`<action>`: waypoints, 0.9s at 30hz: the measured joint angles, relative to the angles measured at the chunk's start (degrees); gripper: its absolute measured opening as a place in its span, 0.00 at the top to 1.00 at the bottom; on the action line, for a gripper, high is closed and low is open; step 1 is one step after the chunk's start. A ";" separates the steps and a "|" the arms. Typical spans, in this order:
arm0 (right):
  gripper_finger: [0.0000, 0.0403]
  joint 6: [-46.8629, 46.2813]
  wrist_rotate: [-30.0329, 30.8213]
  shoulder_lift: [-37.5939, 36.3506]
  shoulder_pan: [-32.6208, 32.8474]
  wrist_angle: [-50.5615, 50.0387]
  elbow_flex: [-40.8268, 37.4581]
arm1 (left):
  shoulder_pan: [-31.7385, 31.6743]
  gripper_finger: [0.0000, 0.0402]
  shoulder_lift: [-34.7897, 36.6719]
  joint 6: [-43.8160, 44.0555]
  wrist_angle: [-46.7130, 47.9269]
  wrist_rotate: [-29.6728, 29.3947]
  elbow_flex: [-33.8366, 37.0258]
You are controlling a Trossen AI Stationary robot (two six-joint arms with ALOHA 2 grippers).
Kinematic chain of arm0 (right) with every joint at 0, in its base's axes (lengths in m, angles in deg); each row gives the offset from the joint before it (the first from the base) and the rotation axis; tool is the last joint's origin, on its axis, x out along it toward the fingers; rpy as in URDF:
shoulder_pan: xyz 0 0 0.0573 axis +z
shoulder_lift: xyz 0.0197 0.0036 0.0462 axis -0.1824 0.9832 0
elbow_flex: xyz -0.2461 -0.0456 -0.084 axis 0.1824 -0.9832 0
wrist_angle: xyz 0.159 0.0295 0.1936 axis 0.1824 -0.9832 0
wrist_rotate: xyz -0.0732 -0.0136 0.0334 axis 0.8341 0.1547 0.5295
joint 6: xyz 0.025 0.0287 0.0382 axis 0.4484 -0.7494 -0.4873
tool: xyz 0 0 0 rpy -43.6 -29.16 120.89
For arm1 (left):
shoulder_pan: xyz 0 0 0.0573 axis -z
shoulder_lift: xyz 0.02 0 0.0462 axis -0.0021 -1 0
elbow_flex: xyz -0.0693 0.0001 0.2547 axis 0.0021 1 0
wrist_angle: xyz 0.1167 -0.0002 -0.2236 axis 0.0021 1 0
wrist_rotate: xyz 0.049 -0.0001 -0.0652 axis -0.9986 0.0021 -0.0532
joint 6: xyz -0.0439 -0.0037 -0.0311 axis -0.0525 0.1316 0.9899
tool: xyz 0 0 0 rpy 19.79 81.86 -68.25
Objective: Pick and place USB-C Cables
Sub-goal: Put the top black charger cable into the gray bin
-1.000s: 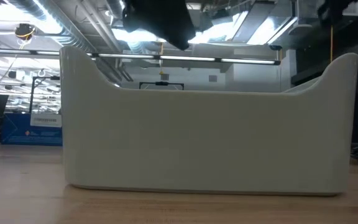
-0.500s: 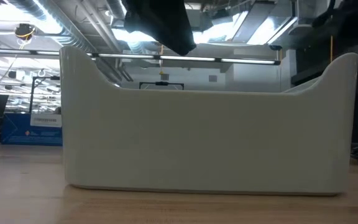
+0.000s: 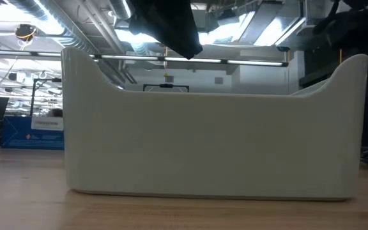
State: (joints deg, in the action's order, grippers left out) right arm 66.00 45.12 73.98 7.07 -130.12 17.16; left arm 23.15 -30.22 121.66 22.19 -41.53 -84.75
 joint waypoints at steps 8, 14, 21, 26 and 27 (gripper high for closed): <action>0.35 -3.36 5.68 8.77 0.64 1.09 0.00 | 0.00 0.73 0.00 -0.03 0.01 0.00 0.00; 0.35 -9.14 6.64 16.13 0.66 1.91 0.00 | 0.00 0.73 0.00 -0.03 -0.01 -0.02 0.00; 0.35 -12.96 9.32 23.12 0.68 3.78 0.02 | 0.00 0.73 0.00 -0.03 -0.05 -0.02 0.00; 0.35 -18.58 10.40 26.45 0.68 4.73 0.31 | 0.00 0.73 0.00 -0.03 -0.05 -0.05 0.00; 0.36 -19.41 10.44 26.89 0.68 4.69 0.31 | 0.00 0.73 0.00 -0.03 -0.05 -0.04 0.00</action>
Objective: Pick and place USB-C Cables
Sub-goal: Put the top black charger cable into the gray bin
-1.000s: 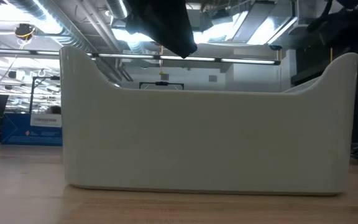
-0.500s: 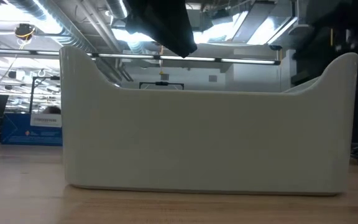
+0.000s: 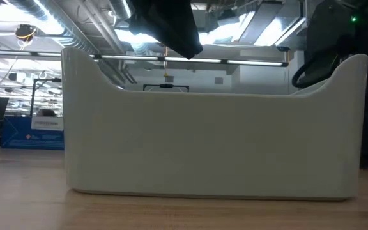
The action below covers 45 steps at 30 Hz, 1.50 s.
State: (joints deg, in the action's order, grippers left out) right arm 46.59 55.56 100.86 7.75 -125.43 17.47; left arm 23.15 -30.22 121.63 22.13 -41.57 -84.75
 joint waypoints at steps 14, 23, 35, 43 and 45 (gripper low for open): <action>0.85 -2.00 -0.55 0.91 0.10 -4.27 5.50 | 0.00 0.73 0.00 -0.24 1.65 -0.14 -0.02; 0.85 7.45 6.81 0.78 1.08 -4.59 20.70 | 1.66 0.73 2.75 3.78 19.83 -4.51 -0.09; 0.85 16.75 3.21 3.70 3.18 26.01 25.83 | 9.74 0.73 7.27 24.59 56.58 -3.75 -0.01; 0.85 18.20 -5.40 11.26 3.19 35.37 25.79 | 18.01 0.73 15.50 45.07 50.51 -0.62 3.29; 0.84 19.67 -6.93 12.24 3.19 37.99 25.79 | 19.10 0.73 15.60 50.62 50.67 1.52 3.37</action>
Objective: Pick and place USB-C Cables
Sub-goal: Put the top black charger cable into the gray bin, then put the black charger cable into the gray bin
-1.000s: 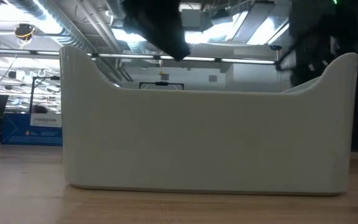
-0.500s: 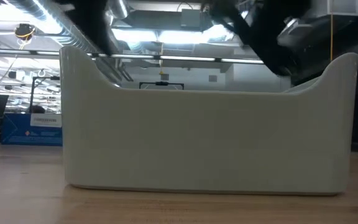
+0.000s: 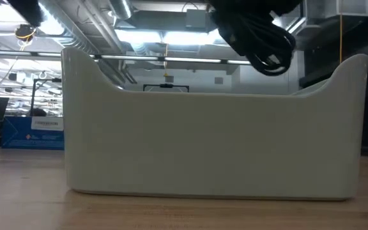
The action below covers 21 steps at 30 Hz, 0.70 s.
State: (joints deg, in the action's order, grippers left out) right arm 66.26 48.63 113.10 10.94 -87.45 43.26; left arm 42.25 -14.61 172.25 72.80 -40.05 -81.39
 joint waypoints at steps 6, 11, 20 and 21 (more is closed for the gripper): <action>0.63 1.46 -1.46 -0.35 -0.17 -0.28 0.03 | 2.67 0.73 -1.33 5.64 -0.04 4.68 0.09; 0.55 1.32 -1.44 -0.82 -0.68 0.46 0.05 | 3.50 0.73 -2.18 6.88 0.55 4.64 0.07; 0.55 -6.82 -9.88 -8.99 -4.15 -6.20 0.03 | 3.59 0.73 -3.35 9.60 0.61 5.05 0.09; 0.55 -8.48 -12.60 -10.75 -4.63 -8.89 0.03 | 3.69 0.73 -3.39 9.90 0.53 5.27 0.09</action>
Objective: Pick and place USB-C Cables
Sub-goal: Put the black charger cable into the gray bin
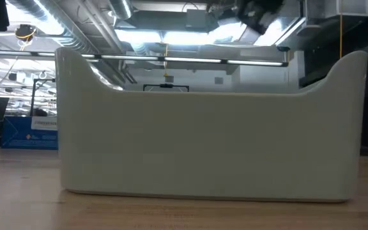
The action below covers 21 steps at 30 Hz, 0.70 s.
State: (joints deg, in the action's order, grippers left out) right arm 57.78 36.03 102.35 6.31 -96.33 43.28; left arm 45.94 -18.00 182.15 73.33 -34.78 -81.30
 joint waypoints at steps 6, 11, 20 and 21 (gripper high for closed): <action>0.55 2.65 -1.55 -8.91 0.16 -19.99 0.02 | 0.65 0.73 0.04 1.42 -0.10 -0.05 0.00; 0.55 -3.48 9.74 -11.97 2.55 -31.79 0.02 | 1.31 0.73 0.04 1.51 -0.75 -0.24 0.00; 0.55 -19.63 13.28 -12.22 9.54 -49.61 0.02 | 1.69 0.73 0.04 1.62 -4.75 -0.90 0.00; 0.55 -20.36 13.26 -12.22 10.53 -50.58 0.02 | 1.69 0.73 0.04 1.62 -5.08 -1.11 0.00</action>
State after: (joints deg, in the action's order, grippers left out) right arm 37.43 49.29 90.13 16.84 -146.92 43.31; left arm 47.63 -17.95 183.77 68.25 -35.90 -81.30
